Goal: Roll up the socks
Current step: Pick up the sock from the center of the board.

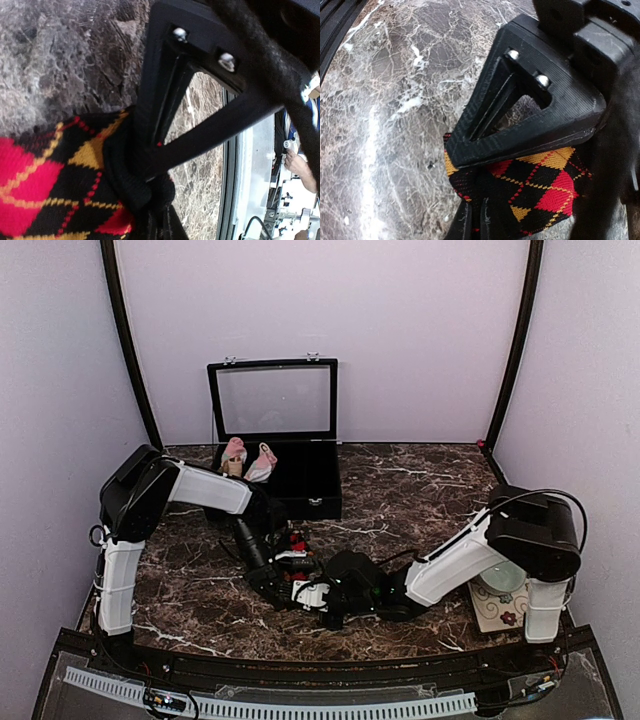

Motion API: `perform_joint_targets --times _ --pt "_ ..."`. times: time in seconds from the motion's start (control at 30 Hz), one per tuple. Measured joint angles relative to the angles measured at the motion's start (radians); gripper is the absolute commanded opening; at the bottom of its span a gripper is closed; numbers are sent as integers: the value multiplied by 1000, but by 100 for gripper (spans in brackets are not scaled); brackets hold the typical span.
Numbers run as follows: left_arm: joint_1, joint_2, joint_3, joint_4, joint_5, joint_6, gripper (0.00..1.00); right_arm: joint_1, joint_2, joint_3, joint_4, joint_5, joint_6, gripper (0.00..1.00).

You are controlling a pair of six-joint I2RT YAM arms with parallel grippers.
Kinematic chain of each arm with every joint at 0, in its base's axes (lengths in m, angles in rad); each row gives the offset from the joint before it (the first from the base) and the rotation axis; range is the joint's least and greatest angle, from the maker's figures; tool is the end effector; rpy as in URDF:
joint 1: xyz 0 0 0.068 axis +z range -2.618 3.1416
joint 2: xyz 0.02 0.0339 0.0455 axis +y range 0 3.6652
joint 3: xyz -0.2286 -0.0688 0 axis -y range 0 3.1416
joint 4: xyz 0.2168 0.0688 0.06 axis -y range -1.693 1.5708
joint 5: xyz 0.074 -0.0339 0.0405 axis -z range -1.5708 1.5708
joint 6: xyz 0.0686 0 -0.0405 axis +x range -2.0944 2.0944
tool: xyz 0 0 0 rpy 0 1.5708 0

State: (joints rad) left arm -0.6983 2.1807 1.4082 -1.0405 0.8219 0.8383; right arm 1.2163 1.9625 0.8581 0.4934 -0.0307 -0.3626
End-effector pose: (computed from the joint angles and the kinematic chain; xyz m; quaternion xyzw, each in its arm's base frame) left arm 0.2121 -0.2437 0.0754 -0.5977 -0.6879 0.4033 0.0827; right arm 0.1282 0.3525 0.0763 -0.6347 0.6196 0.2035 0.4146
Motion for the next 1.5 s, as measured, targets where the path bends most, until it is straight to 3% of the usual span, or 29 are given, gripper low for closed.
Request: perform_joint_targets --times 0.2,0.5,0.7,0.8,1.17,1.5 --pt "4 -34 -39 14 1 -7 28 -13 18 58 -65 -51 27 0" --pt "67 -275 -200 183 -125 -50 31 -29 -22 59 -175 -147 194 0" --pt "134 -467 -280 247 -126 -44 30 -31 -30 92 -280 -205 375 0" --pt "127 -482 -295 247 -105 -26 29 -34 -19 119 -320 -261 477 0" --pt "80 -586 -449 296 -44 19 26 -127 56 163 -312 -542 749 0" --pt "-105 -693 -535 437 -90 24 25 -208 97 141 -257 -726 917 0"
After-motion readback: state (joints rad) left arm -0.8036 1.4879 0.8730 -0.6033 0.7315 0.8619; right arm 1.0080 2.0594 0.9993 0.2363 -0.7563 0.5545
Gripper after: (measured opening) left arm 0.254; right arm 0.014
